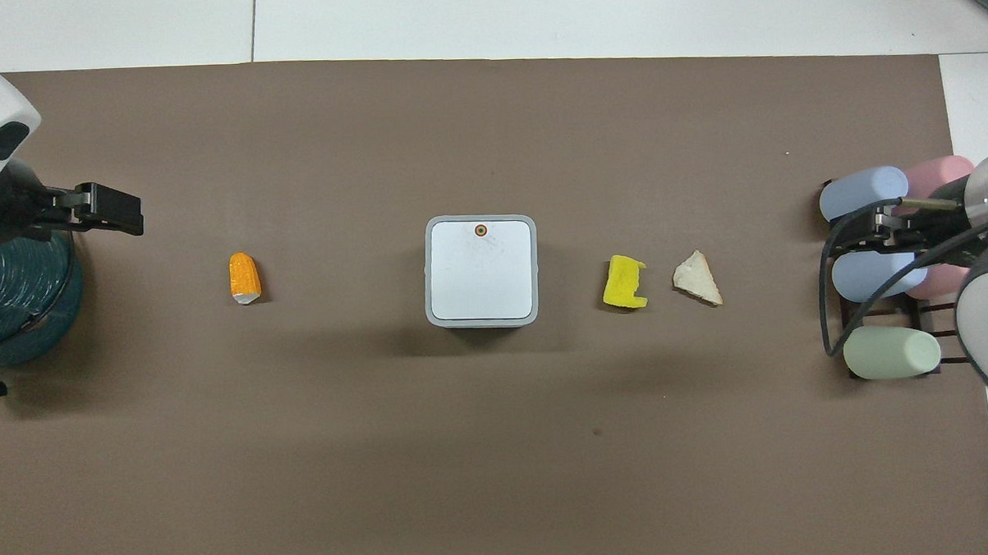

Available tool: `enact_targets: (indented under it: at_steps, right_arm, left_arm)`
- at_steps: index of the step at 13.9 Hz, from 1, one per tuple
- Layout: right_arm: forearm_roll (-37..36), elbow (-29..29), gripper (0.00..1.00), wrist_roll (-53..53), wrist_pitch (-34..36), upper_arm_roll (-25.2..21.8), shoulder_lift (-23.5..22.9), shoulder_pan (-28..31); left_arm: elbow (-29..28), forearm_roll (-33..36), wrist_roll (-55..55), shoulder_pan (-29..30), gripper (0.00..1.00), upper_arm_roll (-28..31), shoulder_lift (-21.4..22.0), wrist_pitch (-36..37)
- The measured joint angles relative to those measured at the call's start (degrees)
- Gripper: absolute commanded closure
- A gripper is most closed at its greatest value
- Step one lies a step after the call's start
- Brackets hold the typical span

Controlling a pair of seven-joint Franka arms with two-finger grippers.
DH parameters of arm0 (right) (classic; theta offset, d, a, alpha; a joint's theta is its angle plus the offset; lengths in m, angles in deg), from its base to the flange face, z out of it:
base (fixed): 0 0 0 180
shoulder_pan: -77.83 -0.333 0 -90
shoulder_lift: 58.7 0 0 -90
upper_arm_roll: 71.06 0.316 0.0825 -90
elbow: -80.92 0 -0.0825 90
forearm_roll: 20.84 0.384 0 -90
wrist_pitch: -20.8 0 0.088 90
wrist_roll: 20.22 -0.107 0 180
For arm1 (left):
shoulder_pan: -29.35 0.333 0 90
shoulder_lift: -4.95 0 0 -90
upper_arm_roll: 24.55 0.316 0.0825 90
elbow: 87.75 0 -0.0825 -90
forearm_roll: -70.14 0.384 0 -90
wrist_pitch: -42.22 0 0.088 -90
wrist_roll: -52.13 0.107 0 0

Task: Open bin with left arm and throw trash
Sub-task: 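Move the left gripper toward the white lidded bin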

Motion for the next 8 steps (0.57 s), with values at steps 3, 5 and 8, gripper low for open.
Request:
enact_targets:
  at_steps: [3, 5, 8]
  right_arm:
    - [0.0, 0.0, 0.0, 0.0, 0.0, 0.0, 0.0, 0.0]
    - [0.0, 0.0, 0.0, 0.0, 0.0, 0.0, 0.0, 0.0]
    - [0.0, 0.0, 0.0, 0.0, 0.0, 0.0, 0.0, 0.0]
  left_arm:
    - [0.0, -0.05, 0.0, -0.08, 0.0, -0.24, 0.0, 0.0]
    - [0.0, -0.1, 0.0, -0.36, 0.0, -0.87, 0.0, -0.07]
    - [-0.22, -0.22, -4.49, -3.27, 0.32, -1.39, 0.0, -0.11]
